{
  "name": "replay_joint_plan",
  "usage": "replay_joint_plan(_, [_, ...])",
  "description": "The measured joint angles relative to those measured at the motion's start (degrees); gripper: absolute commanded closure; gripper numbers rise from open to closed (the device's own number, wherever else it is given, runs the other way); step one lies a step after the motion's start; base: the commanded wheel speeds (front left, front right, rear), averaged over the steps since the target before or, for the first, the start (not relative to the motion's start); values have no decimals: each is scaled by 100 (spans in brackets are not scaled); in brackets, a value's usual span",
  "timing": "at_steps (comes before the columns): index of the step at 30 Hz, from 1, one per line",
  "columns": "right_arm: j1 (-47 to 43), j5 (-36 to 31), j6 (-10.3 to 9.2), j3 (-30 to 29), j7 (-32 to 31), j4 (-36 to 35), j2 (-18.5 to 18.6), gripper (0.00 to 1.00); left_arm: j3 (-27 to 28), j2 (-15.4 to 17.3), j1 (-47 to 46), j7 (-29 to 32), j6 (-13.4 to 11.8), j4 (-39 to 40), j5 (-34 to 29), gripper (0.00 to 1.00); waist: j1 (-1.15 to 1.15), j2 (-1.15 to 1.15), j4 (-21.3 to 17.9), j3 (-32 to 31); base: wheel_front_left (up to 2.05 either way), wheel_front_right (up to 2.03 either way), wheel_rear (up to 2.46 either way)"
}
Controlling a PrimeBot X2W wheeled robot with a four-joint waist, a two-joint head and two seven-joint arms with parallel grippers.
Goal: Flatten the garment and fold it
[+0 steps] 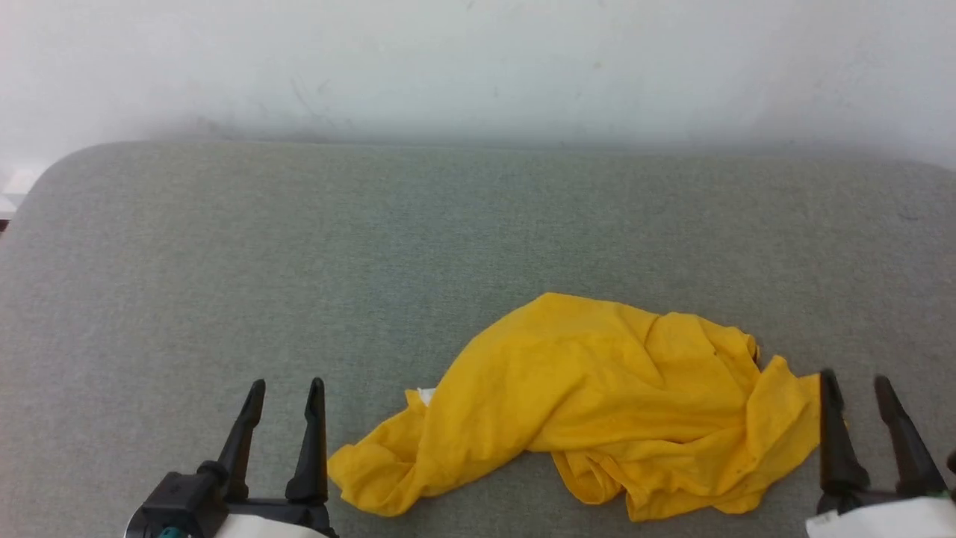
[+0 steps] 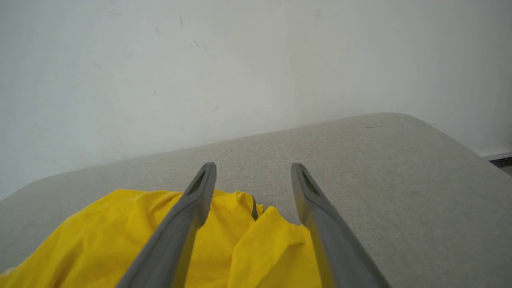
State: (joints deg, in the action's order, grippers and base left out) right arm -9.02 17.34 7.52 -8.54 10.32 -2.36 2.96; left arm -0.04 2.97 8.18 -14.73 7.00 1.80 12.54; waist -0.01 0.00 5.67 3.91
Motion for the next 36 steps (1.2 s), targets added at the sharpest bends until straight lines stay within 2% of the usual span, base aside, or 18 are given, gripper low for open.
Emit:
replay_joint_plan(5, [-158,200,0,-7,286,142,-2,0,-19,49,-3,0,1,-12,-98,0,0,0,-130,125,0,0,0])
replay_joint_plan(9, [-27,232,0,-14,388,103,-2,0,-181,303,-115,48,2,-45,-267,0,0,0,-181,230,0,0,0])
replay_joint_plan(11, [81,231,1,-47,396,55,-3,0,-349,535,-304,289,4,-46,-355,0,1,0,-179,282,0,0,0])
replay_joint_plan(14, [174,230,1,-89,410,32,-1,0,-838,973,-566,1112,8,-145,-309,0,1,0,-146,348,0,0,0])
replay_joint_plan(18, [202,224,0,-99,437,30,-2,0,-1461,1584,-811,2212,10,-260,122,0,1,0,-93,427,0,0,0])
replay_joint_plan(21, [261,224,0,-82,439,46,-3,0,-1763,1912,-1001,2703,10,-243,534,0,1,0,-79,493,0,0,0])
replay_joint_plan(27, [419,229,1,-107,441,83,-3,0,-2349,2219,-1389,3142,10,-189,1034,0,1,0,-80,644,0,0,0])
replay_joint_plan(36, [655,222,1,-253,441,140,-3,0,-3299,2486,-1899,3737,10,-722,1702,0,1,0,-157,749,0,0,0])
